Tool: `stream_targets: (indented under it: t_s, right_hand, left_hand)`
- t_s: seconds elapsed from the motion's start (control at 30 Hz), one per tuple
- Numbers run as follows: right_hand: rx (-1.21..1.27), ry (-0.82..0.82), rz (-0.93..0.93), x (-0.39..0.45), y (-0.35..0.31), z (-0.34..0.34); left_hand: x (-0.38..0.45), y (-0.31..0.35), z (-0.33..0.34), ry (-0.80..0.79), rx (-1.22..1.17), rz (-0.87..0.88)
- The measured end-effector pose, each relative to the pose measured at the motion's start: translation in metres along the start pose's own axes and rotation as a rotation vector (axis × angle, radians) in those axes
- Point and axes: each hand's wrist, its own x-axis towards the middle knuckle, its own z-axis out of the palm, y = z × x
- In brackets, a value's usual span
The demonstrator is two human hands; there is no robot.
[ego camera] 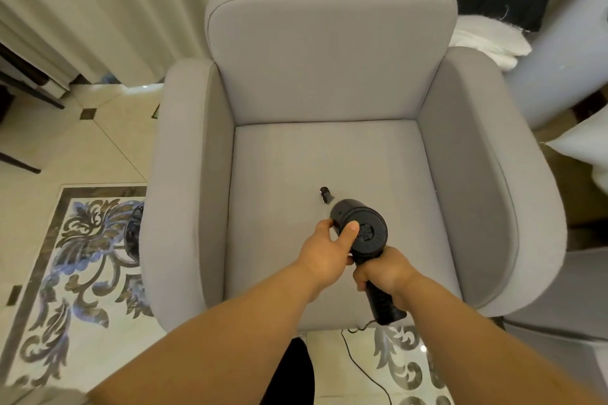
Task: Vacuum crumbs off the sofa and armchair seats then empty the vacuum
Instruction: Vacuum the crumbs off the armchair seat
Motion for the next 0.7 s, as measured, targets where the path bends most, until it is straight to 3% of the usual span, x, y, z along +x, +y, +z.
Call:
stream_targets:
  t_s: [0.33, 0.7]
  right_hand:
    - [-0.02, 0.016, -0.069, -0.033, 0.029, -0.008]
    - [0.001, 0.009, -0.12, 0.003, -0.029, 0.007]
  left_hand:
    - [-0.039, -0.015, 0.024, 0.026, -0.07, 0.021]
    - [-0.001, 0.012, -0.022, 0.08, -0.076, 0.046]
